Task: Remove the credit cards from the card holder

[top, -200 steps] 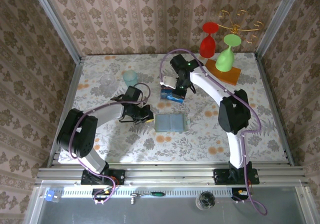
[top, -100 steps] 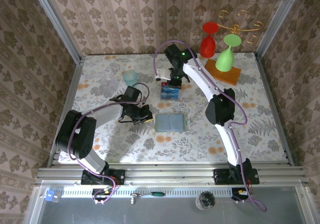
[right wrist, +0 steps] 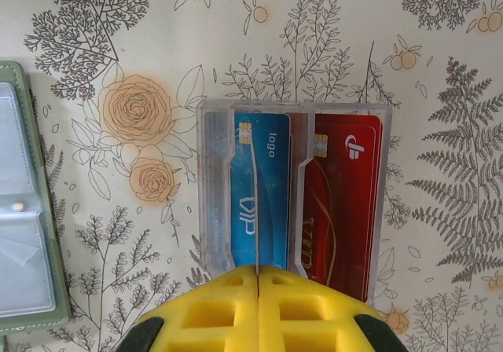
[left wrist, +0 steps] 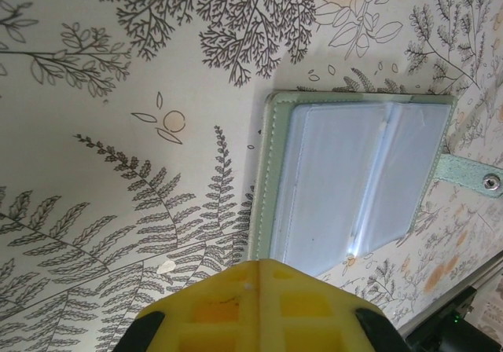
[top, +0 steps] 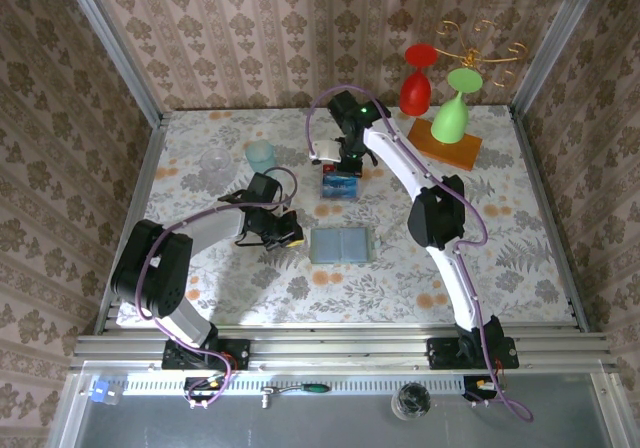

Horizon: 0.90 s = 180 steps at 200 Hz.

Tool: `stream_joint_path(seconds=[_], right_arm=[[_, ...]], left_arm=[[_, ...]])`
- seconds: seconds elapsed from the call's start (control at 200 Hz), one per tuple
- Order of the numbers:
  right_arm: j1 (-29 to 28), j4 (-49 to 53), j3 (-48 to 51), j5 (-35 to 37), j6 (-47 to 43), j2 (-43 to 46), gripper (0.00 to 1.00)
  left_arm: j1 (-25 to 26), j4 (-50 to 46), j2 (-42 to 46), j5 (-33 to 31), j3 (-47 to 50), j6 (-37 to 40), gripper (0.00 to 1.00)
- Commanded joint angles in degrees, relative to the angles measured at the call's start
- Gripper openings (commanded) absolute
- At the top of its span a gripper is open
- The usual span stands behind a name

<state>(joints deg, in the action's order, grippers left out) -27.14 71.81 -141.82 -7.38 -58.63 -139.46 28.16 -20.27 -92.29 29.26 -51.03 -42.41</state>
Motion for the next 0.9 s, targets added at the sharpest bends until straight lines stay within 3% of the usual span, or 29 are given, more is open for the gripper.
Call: stream_joint_path(seconds=[0.0, 0.19, 0.315, 0.39, 0.68, 0.895], right_arm=[[0.2, -0.2, -1.7, 1.8, -2.0, -2.2, 0.0], [0.3, -0.6, -1.6, 2.4, -2.2, -3.2, 0.0], [0.3, -2.6, -1.5, 4.3, -0.5, -3.3, 0.2], [0.3, -3.2, -1.6, 5.1, 0.5, -2.8, 0.24], [0.3, -9.3, 6.3, 4.8, 7.4, 3.6, 0.26], [0.1, -17.5, 17.1, 2.9, 20.6, 10.0, 0.29]], left_arm=[[-0.5, -1.4, -0.8, -0.9, -0.7, -0.6, 0.02], [-0.5, -1.1, -0.9, -1.0, -0.3, -0.9, 0.02], [-0.5, -1.1, -0.9, -0.9, -0.4, -0.8, 0.02], [-0.5, -1.2, -0.9, -0.8, -0.5, -0.7, 0.02], [-0.3, 0.7, -1.6, 0.1, -0.9, -1.0, 0.02], [0.2, 2.6, -2.6, 1.0, -1.7, -1.1, 0.02]])
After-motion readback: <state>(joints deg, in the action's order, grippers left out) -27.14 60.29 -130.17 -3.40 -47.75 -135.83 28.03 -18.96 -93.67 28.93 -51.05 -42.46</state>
